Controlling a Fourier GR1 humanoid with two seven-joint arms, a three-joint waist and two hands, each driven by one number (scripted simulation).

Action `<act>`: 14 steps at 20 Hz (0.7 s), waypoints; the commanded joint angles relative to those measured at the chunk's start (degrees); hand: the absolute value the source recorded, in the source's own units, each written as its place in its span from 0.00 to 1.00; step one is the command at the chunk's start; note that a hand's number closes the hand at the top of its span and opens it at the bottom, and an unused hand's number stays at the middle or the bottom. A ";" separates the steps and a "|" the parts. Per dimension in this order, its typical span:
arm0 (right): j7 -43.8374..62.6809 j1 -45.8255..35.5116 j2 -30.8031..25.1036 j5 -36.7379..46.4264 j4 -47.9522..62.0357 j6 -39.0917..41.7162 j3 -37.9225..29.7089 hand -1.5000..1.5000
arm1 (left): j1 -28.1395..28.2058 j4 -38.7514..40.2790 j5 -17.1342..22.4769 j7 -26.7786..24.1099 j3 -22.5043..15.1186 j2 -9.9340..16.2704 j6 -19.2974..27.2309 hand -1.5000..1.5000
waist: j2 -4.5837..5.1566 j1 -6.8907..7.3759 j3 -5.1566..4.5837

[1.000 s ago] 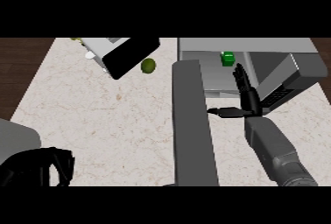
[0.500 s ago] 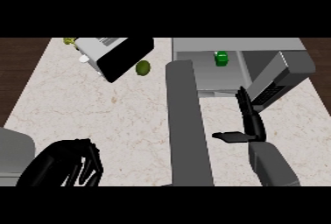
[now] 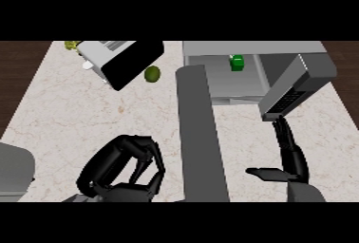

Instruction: Pick up the milk, place it into the microwave and close the microwave

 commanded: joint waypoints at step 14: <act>5.78 23.96 -5.13 -6.53 -36.56 12.36 4.24 0.00 | -19.20 43.31 -4.65 -20.34 -22.72 -0.02 25.56 1.00 | 0.63 -0.65 -0.02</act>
